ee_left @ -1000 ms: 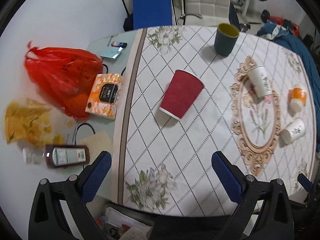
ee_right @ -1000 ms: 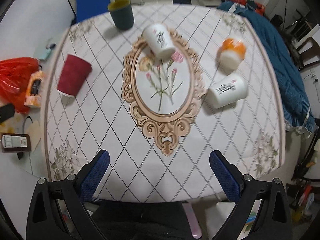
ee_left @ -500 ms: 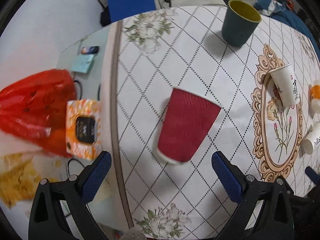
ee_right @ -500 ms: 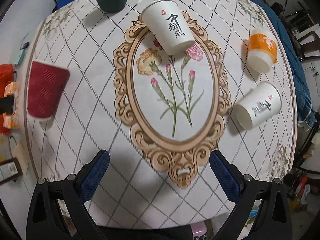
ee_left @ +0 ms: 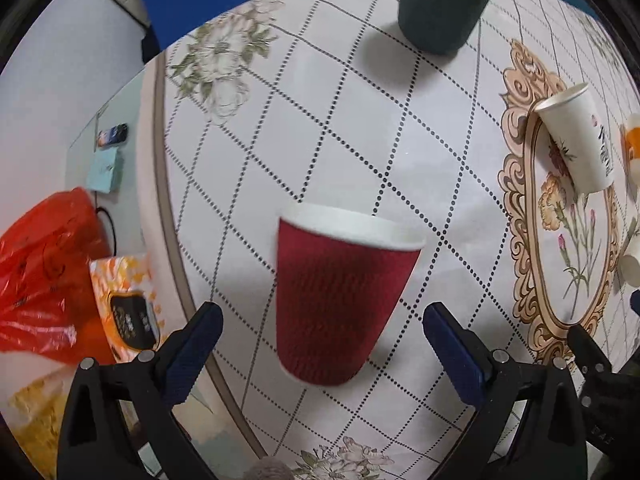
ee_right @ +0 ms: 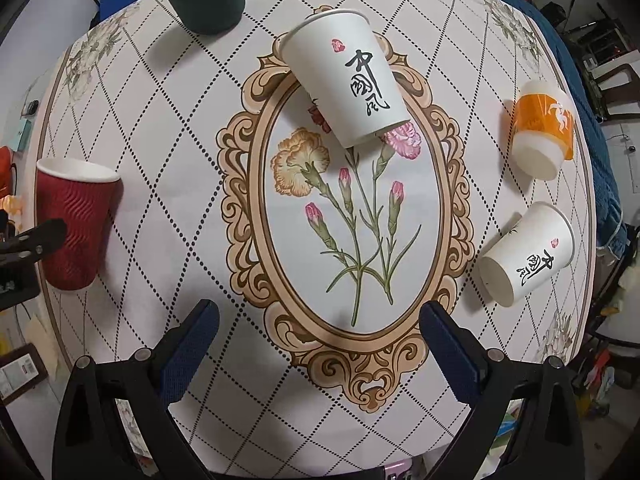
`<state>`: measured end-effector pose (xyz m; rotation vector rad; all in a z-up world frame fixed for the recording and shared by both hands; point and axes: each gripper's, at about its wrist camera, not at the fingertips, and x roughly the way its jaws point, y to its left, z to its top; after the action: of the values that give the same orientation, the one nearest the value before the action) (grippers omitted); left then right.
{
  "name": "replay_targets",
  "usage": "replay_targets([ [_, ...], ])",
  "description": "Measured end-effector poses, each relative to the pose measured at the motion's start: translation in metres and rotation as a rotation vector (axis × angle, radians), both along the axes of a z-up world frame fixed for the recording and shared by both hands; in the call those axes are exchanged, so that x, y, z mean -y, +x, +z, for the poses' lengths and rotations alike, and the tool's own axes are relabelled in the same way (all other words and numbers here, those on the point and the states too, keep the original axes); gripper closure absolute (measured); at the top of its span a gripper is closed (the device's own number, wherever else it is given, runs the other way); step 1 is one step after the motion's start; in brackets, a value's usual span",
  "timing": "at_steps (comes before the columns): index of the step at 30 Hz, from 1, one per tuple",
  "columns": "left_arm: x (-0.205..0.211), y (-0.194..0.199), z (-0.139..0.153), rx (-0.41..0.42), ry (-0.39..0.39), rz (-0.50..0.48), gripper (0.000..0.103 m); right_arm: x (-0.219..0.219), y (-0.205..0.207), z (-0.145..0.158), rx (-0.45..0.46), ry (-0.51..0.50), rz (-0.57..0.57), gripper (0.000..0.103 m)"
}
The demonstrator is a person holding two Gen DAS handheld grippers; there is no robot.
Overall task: Flip cup upside down
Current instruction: 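Move the left gripper to the red ribbed cup and close around it, then lift the red cup with the left gripper and carry it toward the right gripper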
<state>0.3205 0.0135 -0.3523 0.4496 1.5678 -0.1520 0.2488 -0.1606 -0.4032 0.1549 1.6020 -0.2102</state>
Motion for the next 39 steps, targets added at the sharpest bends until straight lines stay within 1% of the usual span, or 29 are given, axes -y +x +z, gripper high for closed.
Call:
replay_targets([
  [10, 0.008, 0.007, -0.041, -0.069, 0.038, -0.067, 0.000, 0.001, 0.010, -0.005, -0.021, 0.004, -0.022, 0.001],
  [15, 0.010, 0.006, -0.056, -0.084, 0.032, -0.091, 0.000, 0.002, 0.015, -0.010, -0.028, 0.008, -0.025, 0.001],
  [17, 0.013, 0.004, -0.059, -0.082, 0.022, -0.096, 0.009, 0.002, 0.017, -0.012, -0.032, 0.010, -0.028, 0.001],
  [18, 0.014, 0.003, -0.061, -0.081, 0.016, -0.098, 0.018, 0.002, 0.018, -0.013, -0.034, 0.012, -0.029, 0.001],
  [19, 0.014, 0.003, -0.061, -0.079, 0.002, -0.091, 0.025, 0.002, 0.018, -0.013, -0.036, 0.011, -0.030, 0.001],
  [23, 0.013, 0.005, -0.060, -0.063, -0.030, -0.064, 0.025, 0.005, 0.020, -0.017, -0.037, 0.011, -0.031, 0.001],
  [26, 0.008, 0.008, -0.061, -0.063, -0.047, -0.022, 0.025, 0.004, 0.020, -0.017, -0.040, 0.010, -0.031, 0.001],
  [33, -0.027, 0.021, -0.059, -0.109, -0.096, 0.120, 0.025, -0.001, 0.017, -0.020, -0.052, 0.012, -0.035, 0.001],
  [34, -0.032, 0.021, -0.060, -0.123, -0.109, 0.148, 0.025, -0.002, 0.016, -0.020, -0.052, 0.012, -0.035, 0.001],
  [35, -0.046, 0.019, -0.061, -0.130, -0.119, 0.163, 0.025, -0.003, 0.015, -0.020, -0.052, 0.011, -0.036, 0.001],
  [39, -0.066, 0.017, -0.062, -0.169, -0.165, 0.234, 0.025, -0.006, 0.011, -0.019, -0.054, 0.014, -0.046, 0.001],
])
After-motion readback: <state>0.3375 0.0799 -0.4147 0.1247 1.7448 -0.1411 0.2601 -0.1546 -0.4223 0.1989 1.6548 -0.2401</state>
